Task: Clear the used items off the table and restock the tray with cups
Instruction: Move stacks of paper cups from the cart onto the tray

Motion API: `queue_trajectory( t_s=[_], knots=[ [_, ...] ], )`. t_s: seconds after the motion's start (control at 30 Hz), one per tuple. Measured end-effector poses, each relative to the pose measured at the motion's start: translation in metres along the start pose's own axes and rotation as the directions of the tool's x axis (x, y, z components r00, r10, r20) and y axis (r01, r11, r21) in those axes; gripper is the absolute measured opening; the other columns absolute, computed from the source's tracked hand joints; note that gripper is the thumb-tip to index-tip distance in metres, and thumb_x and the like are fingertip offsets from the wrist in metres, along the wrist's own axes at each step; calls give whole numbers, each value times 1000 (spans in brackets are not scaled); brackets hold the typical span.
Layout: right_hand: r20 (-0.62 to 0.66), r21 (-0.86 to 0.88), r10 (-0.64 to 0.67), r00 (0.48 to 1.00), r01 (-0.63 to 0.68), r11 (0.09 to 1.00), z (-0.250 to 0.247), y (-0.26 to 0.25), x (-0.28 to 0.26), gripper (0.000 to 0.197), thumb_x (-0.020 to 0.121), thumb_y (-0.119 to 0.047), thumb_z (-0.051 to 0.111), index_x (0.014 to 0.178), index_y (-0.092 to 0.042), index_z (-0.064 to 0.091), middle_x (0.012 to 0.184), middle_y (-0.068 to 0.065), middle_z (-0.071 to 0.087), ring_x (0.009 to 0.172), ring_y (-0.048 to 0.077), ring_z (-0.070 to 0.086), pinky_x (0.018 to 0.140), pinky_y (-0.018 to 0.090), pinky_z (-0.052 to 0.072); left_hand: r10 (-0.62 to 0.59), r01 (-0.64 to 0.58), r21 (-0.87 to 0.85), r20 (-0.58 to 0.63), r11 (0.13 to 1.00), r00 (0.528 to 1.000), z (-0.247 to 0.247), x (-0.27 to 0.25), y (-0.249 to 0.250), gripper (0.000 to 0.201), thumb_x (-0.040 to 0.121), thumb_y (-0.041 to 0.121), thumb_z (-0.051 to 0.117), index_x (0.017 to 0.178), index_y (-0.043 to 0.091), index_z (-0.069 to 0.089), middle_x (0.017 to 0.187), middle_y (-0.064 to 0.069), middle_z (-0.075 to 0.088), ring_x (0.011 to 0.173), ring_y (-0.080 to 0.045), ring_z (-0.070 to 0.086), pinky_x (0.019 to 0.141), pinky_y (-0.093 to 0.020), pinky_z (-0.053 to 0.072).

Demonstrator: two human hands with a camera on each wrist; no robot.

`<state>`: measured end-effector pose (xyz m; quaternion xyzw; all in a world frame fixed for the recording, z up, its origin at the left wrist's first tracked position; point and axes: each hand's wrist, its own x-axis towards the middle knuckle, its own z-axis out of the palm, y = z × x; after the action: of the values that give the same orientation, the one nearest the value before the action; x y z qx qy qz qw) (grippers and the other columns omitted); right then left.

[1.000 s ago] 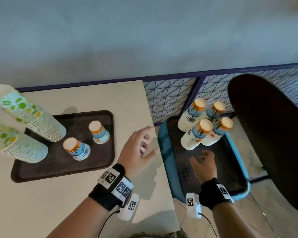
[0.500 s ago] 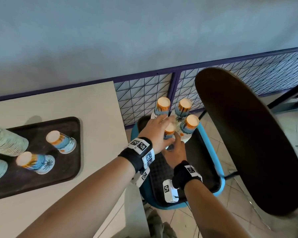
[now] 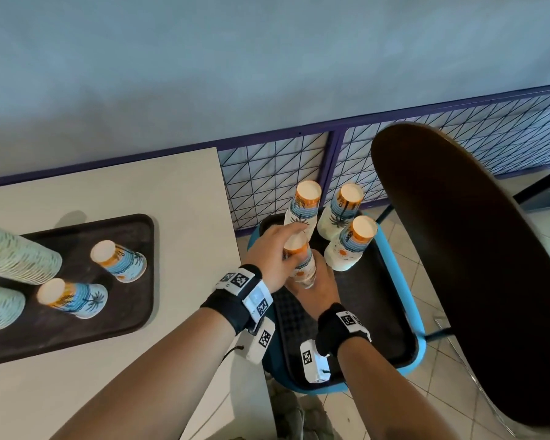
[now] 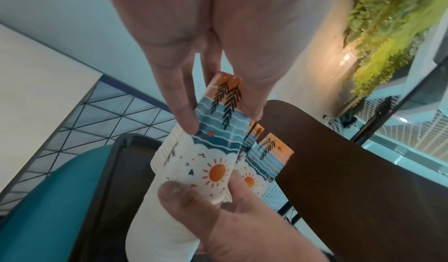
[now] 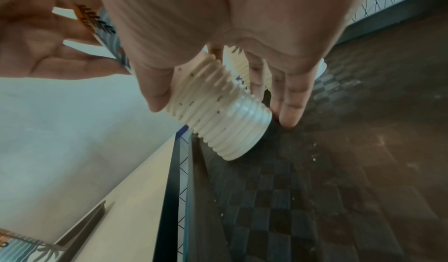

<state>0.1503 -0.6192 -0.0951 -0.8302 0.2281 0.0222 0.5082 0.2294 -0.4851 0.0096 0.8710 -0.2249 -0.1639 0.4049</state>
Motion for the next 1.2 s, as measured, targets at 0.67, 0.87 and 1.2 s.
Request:
queue_trajectory(
  t_s=[0.67,0.87,1.2],
  knots=[
    [119,301,-206,971,162,940,-30,-39,-45,75,80,-7,83,144,-25,47,134,-9,65,124,5,62,98,19,52,-131,247,-528,248,812,960,21,-27,-26,76,68,21,97,133,25,59,118,6,77,113,-9,71,95,-26,58],
    [129,170,-109,986,86,982,-56,-28,-50,57,85,-28,80,132,-30,49,120,-7,67,104,5,67,82,21,57,-177,248,-594,176,765,968,14,-27,-33,70,64,24,96,127,15,66,118,0,79,111,-20,74,99,-43,59],
    [-248,202,320,914,-275,940,-91,20,34,99,68,-53,88,147,-31,32,139,4,49,126,24,52,107,49,47,-218,251,-618,130,745,967,2,-37,-34,50,78,-1,85,114,27,67,104,18,80,100,-3,75,80,-18,59]
  ],
)
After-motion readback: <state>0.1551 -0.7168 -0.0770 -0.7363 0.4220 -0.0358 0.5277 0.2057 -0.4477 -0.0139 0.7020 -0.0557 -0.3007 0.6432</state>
